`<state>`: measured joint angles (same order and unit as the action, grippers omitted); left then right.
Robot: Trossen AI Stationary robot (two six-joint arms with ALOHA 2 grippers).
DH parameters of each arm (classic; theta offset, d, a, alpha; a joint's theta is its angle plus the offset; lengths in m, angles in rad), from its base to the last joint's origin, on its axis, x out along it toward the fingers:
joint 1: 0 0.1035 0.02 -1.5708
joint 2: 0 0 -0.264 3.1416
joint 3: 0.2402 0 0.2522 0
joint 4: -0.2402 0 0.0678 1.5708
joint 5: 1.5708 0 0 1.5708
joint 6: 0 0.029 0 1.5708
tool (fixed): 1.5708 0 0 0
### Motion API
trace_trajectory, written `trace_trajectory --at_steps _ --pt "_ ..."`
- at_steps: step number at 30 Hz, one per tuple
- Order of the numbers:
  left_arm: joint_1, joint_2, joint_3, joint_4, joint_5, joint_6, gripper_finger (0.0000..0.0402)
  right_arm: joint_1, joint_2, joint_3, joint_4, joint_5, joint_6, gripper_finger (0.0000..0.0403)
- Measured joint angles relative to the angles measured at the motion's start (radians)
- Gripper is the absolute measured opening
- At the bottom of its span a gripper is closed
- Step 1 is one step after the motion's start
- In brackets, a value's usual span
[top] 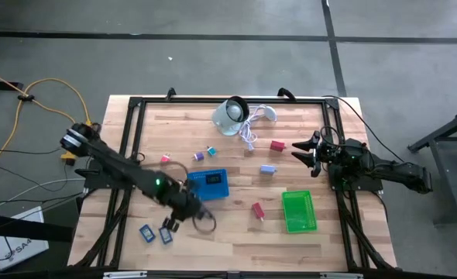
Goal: Pick & Place Office items
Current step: Put the violet digital clock into the blue bin
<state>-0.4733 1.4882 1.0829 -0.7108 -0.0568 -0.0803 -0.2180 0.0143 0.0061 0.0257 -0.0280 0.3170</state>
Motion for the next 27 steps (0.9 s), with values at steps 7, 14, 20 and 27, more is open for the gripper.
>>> trace_trajectory --at_steps 7,14,20,27 --pt "0.208 -0.033 0.002 -0.033 0.0 0.037 0.0163 0.0 0.0 0.0 0.0 0.0 0.0 0.0179" --pt "0.364 0.06 0.003 0.013 0.076 0.091 0.0163 0.0 0.0 0.0 0.0 0.0 0.0 0.0179" --pt "0.387 0.129 0.003 0.044 0.131 0.09 0.0163 0.0 0.0 0.0 0.0 0.0 0.0 0.0179" --pt "0.371 0.139 0.003 0.093 0.131 0.097 0.0164 0.0 0.0 0.0 0.0 0.001 0.0 0.0179"
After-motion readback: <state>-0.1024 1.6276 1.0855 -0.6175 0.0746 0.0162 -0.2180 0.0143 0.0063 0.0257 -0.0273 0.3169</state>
